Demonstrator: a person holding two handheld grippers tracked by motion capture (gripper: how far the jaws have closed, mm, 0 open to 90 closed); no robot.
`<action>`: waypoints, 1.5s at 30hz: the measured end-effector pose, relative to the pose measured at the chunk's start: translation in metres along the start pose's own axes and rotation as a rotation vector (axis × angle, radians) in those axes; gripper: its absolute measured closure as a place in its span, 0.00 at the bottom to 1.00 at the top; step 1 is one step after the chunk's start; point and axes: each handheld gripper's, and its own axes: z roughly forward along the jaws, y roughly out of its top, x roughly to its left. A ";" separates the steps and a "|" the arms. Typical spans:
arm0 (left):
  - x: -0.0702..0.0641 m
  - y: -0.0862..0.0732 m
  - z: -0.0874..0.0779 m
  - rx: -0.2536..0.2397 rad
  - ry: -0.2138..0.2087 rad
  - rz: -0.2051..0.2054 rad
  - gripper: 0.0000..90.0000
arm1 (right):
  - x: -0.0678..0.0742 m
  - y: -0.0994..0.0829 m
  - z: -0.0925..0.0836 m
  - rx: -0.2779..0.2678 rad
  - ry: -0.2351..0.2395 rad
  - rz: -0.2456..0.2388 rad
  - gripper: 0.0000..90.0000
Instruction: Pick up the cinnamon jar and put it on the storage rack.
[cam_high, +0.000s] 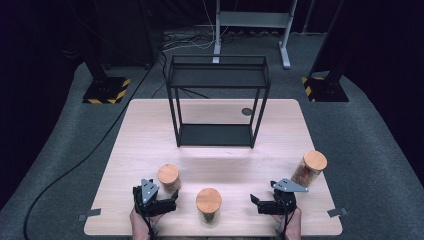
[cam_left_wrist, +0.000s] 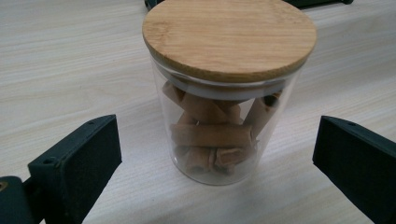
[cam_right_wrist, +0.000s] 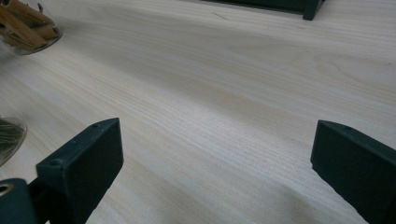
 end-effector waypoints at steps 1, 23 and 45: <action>0.000 0.001 0.001 0.001 0.004 0.002 0.01 | 0.000 0.000 0.000 -0.003 0.000 0.000 0.02; -0.009 0.013 0.023 -0.005 0.054 0.010 0.00 | -0.001 -0.002 -0.003 -0.038 0.021 0.003 0.01; -0.007 0.010 0.029 -0.006 0.033 0.001 0.27 | 0.000 -0.002 -0.004 -0.048 0.021 -0.001 0.01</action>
